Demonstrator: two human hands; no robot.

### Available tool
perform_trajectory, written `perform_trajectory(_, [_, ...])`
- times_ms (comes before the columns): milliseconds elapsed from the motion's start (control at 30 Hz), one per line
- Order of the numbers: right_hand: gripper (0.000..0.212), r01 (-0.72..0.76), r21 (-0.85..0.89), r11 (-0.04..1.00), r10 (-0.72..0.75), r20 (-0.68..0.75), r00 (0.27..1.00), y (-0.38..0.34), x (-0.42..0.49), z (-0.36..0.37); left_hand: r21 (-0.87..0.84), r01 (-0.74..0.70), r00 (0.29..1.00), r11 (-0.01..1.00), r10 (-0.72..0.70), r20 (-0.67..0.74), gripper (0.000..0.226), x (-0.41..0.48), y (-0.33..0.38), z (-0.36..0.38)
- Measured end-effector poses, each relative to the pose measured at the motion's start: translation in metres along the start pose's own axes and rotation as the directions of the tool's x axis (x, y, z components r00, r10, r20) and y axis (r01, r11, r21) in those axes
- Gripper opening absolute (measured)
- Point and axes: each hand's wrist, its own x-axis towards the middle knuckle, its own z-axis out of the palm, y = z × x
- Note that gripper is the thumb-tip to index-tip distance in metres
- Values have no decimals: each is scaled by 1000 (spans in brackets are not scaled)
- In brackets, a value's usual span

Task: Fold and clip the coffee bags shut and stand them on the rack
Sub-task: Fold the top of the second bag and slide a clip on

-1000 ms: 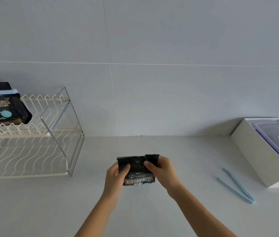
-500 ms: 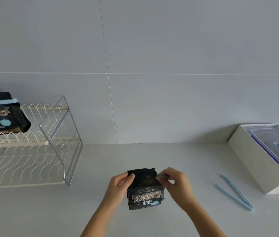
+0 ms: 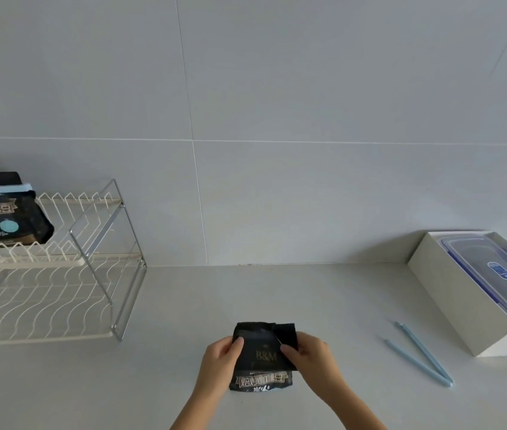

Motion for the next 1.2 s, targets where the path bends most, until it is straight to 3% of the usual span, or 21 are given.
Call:
perform_trajectory(33, [16,3,66,998,0,-47,999,1,-1,0,-16,-28,1000,999,27,-16,24,-1,-1,0])
perform_trajectory(100, [32,70,120,990,-52,-143,988,2,-4,1,-36,-58,997,998,56,-60,12,-2,-2,-3])
perform_trajectory(167, [41,175,16,984,-168,-195,966,3,-9,-1,-24,-55,990,998,52,-131,15,0,-5,-5])
perform_trajectory(267, [33,288,-177,941,-308,-100,946,6,-11,-3,11,-111,968,994,111,-224,35,-1,-9,-5])
perform_trajectory(367, [32,320,-205,925,-320,37,947,18,-9,4,138,-202,956,970,226,-189,42,-1,-12,-3])
perform_trajectory(467, [23,271,-141,952,-262,75,962,28,-6,12,181,-170,978,969,189,-92,30,-2,-20,-1])
perform_trajectory(533, [18,213,-75,974,-208,69,976,34,-4,17,213,-139,989,967,148,-24,34,-5,-29,-1])
perform_trajectory(633, [9,132,2,991,-132,35,991,39,2,24,153,-119,992,981,111,63,28,-5,-36,4])
perform_trajectory(800, [10,3,107,994,-10,59,998,41,8,31,0,40,998,999,-40,-44,25,2,-48,13])
perform_trajectory(1200, [11,-219,439,871,225,39,974,46,15,46,-24,44,993,999,-47,-107,11,20,-48,19])
